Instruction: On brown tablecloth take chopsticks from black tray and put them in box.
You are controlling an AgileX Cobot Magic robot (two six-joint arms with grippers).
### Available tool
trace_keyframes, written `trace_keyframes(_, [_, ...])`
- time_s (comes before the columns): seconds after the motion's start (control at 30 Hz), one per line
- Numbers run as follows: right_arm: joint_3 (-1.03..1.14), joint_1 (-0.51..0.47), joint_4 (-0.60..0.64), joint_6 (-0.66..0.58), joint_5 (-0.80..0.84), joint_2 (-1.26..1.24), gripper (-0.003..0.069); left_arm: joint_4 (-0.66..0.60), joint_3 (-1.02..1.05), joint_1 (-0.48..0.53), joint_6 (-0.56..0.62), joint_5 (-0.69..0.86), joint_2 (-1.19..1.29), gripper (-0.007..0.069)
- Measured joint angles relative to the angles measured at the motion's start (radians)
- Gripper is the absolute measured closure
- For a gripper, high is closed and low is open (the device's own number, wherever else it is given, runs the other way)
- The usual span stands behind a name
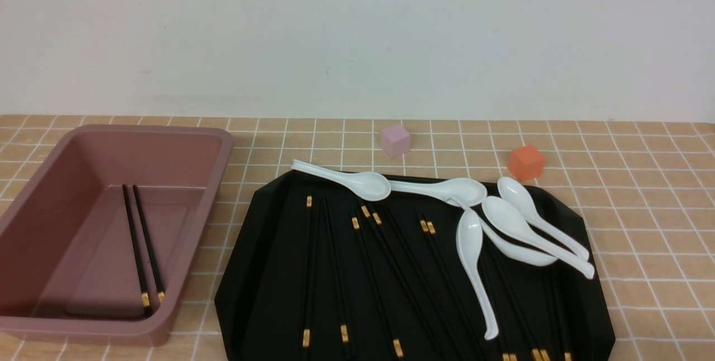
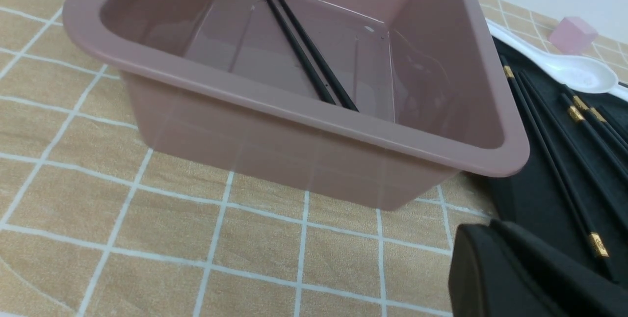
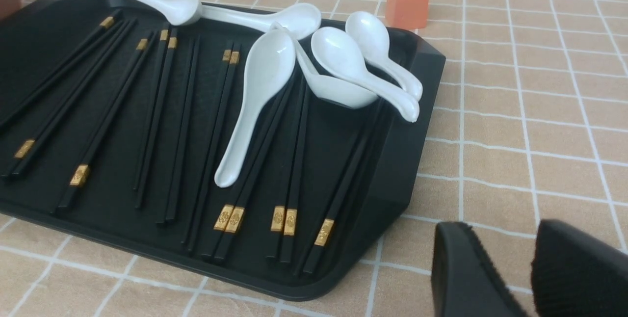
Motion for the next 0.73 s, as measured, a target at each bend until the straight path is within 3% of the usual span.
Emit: trace_keyframes(0.73, [0.000,0.000,0.000,0.000,0.000,0.000,0.0419,0.000,0.000,0.000,0.002,0.000,0.000,0.0585])
